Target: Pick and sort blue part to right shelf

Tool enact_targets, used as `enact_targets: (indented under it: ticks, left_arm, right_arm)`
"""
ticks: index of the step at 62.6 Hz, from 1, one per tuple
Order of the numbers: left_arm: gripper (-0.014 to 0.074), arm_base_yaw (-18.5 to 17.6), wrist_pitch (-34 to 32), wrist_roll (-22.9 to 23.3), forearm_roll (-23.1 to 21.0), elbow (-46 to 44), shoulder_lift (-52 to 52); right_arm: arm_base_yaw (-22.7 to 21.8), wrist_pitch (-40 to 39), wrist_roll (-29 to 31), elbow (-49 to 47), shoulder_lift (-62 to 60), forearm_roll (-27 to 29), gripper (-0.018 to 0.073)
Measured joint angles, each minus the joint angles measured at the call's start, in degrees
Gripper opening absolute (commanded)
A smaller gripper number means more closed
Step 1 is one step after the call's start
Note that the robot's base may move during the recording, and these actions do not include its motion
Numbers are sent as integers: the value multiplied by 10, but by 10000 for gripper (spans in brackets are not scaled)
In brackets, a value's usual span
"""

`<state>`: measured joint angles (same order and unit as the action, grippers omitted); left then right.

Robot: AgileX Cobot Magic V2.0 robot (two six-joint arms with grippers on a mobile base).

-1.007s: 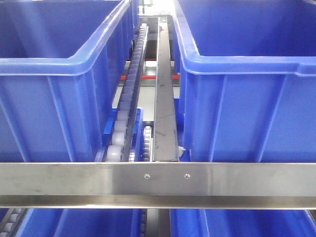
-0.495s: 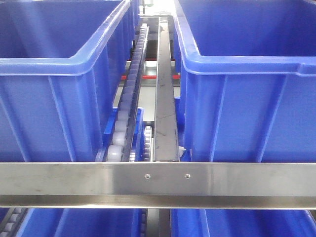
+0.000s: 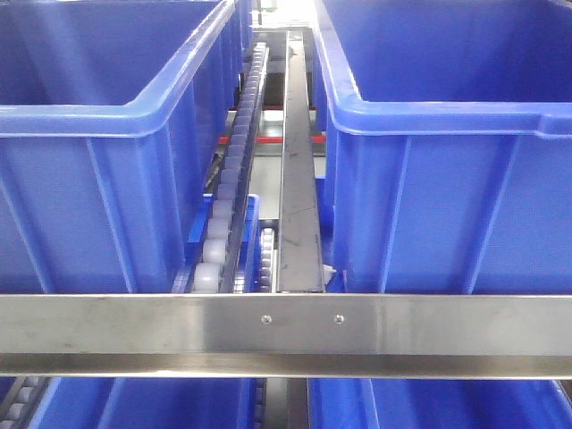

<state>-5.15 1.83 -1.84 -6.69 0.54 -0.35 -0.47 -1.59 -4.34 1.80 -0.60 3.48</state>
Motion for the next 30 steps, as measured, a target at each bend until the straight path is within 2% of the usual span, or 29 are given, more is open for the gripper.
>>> enact_targets:
  ticks: [30]
  left_arm:
    - [123, 0, 0, 0, 0, 0, 0]
  right_arm:
    - [0, 0, 0, 0, 0, 0, 55]
